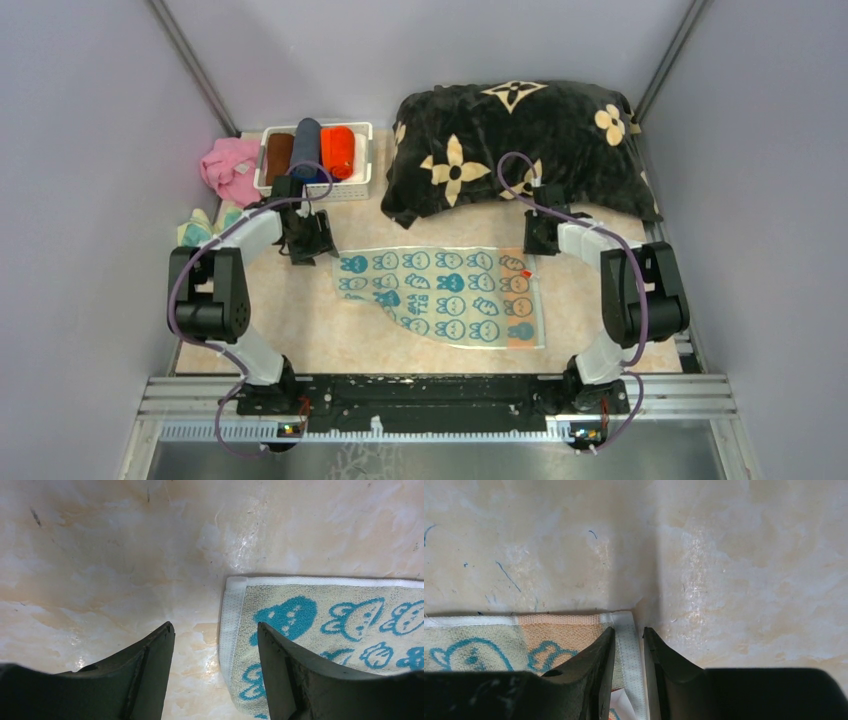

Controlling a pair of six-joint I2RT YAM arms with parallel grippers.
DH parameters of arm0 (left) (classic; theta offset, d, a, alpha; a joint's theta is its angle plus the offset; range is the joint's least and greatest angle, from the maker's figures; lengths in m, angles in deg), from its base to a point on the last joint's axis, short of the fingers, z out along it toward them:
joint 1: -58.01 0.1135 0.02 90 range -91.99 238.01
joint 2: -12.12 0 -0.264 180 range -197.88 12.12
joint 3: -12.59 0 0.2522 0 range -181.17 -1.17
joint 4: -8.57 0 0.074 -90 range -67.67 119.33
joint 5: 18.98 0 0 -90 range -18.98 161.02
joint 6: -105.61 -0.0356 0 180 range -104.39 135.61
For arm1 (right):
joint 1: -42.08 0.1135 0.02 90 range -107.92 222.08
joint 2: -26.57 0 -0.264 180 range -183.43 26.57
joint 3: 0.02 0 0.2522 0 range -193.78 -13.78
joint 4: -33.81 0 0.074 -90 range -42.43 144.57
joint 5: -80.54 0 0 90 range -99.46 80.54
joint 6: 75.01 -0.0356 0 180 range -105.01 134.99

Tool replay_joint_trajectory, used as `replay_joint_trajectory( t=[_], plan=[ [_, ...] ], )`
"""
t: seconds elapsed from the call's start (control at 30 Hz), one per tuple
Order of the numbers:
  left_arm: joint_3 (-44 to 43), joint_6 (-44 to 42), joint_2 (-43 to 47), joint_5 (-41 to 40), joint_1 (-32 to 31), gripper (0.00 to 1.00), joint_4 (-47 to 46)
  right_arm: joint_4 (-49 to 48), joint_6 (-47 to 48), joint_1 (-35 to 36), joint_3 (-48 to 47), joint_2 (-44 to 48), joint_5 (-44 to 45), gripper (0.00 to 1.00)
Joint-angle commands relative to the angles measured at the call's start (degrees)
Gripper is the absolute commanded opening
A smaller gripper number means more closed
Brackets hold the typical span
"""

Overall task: Roll the towels
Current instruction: Flatten out the towel at the center of the board.

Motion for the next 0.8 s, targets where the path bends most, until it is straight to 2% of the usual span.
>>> replay_joint_trajectory(
  t=[0.0,0.77],
  plan=[
    [-2.00,-1.40,-0.85,0.09,0.34,0.68,1.36,-1.29,1.32,0.13,-4.04,-0.12,-0.01,0.28],
    [-5.09,-1.57,-4.16,-0.95,0.42,0.67,3.09,3.69,1.17,0.18,-4.57,-6.85,-1.44,0.29]
  ],
)
